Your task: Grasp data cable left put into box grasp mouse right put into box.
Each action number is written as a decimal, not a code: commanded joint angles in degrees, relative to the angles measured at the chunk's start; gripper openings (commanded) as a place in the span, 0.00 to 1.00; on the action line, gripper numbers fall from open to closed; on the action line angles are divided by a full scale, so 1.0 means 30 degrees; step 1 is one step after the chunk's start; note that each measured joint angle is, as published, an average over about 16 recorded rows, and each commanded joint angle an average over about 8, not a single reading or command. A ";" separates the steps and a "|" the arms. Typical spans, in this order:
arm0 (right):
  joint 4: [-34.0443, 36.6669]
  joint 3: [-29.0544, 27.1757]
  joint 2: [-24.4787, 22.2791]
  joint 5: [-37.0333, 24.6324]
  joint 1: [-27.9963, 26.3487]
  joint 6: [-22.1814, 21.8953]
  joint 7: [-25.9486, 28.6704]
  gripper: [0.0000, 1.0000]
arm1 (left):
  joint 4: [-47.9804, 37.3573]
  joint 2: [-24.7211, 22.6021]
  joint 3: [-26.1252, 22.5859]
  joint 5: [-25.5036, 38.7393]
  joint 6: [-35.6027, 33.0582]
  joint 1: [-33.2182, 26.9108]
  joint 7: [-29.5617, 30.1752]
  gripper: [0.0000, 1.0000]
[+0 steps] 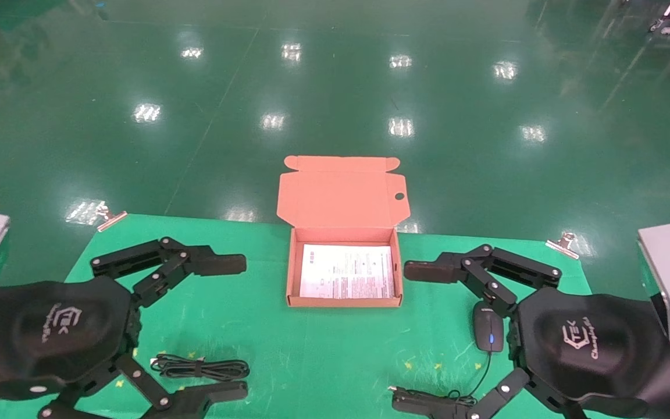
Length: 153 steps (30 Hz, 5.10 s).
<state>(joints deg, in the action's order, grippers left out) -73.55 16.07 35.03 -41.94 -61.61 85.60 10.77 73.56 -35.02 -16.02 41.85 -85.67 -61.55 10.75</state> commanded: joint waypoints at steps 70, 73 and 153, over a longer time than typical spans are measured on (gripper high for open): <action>-0.1349 1.2834 0.3201 -1.8893 -0.8672 -0.0268 -0.5921 1.00 | 0.1079 -0.4922 -1.2359 2.0176 0.0401 -0.9399 -0.0230 1.00; -0.1329 1.3175 0.3411 -1.9898 -0.8214 -0.0947 -0.5470 1.00 | 0.1069 -0.5300 -1.2806 2.1427 0.0859 -0.9191 0.0051 1.00; 0.6687 1.3264 0.6968 -2.1612 -0.4608 -0.8340 -0.5676 0.00 | -1.8522 -1.1460 -1.2643 2.2218 0.6899 -0.9248 -0.3765 0.00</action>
<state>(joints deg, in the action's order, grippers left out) -53.48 55.87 55.93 -106.78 -75.43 60.58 -6.26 17.99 -69.40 -53.94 108.50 -64.97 -89.30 -0.55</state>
